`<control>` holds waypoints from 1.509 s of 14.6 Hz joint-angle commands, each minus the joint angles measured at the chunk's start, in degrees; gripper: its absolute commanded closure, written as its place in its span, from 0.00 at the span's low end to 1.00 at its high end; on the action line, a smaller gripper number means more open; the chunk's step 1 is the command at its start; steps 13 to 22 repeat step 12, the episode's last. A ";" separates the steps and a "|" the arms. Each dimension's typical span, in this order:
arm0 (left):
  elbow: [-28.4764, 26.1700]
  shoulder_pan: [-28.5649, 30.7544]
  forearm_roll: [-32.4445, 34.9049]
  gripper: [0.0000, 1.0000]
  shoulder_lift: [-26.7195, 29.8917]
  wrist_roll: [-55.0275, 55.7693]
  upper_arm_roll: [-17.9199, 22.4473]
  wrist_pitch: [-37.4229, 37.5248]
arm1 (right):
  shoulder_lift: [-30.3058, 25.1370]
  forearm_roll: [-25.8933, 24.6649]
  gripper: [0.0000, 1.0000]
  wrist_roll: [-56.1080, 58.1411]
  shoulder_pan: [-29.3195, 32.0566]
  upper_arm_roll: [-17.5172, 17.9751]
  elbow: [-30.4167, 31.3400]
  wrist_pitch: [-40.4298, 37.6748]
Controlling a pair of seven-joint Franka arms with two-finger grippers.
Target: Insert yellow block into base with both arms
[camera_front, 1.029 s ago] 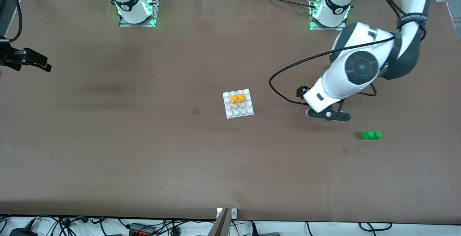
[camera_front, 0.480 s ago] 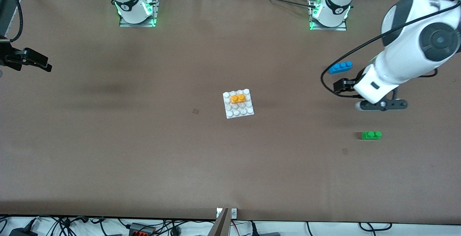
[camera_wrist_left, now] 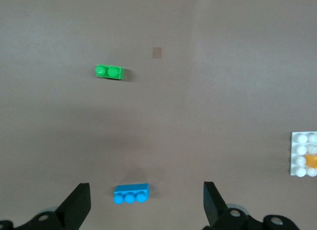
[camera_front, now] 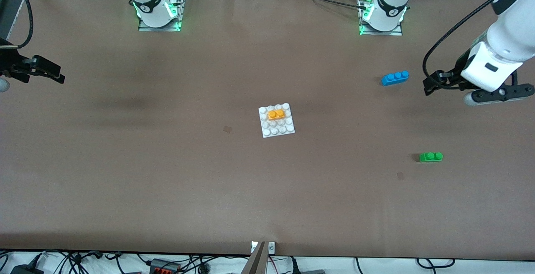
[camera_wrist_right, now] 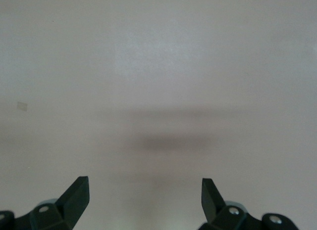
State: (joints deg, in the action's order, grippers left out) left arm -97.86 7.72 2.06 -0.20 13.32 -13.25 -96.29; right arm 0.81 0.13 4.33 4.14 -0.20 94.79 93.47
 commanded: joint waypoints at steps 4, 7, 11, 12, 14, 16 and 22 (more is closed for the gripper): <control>-1.28 2.30 -3.99 0.00 2.75 -7.26 -0.11 2.42 | -0.55 0.74 0.00 -3.96 -1.24 0.02 -0.22 0.31; -0.93 2.39 -3.99 0.00 2.49 -7.95 -0.20 3.29 | -0.46 0.83 0.00 -5.82 -1.24 0.11 -0.13 1.01; 0.92 2.30 -3.99 0.00 1.61 -8.04 -0.20 5.41 | -0.46 0.83 0.00 -5.82 -1.24 0.11 -0.13 1.28; 0.92 2.30 -4.08 0.00 1.43 -8.04 -0.20 5.50 | -0.37 0.83 0.00 -5.73 -1.24 0.11 -0.13 1.28; 0.92 2.30 -4.08 0.00 1.43 -8.04 -0.20 5.50 | -0.37 0.83 0.00 -5.73 -1.24 0.11 -0.13 1.28; 0.92 2.30 -4.08 0.00 1.43 -8.04 -0.20 5.50 | -0.37 0.83 0.00 -5.73 -1.24 0.11 -0.13 1.28; 0.92 2.30 -4.08 0.00 1.43 -8.04 -0.20 5.50 | -0.37 0.83 0.00 -5.73 -1.24 0.11 -0.13 1.28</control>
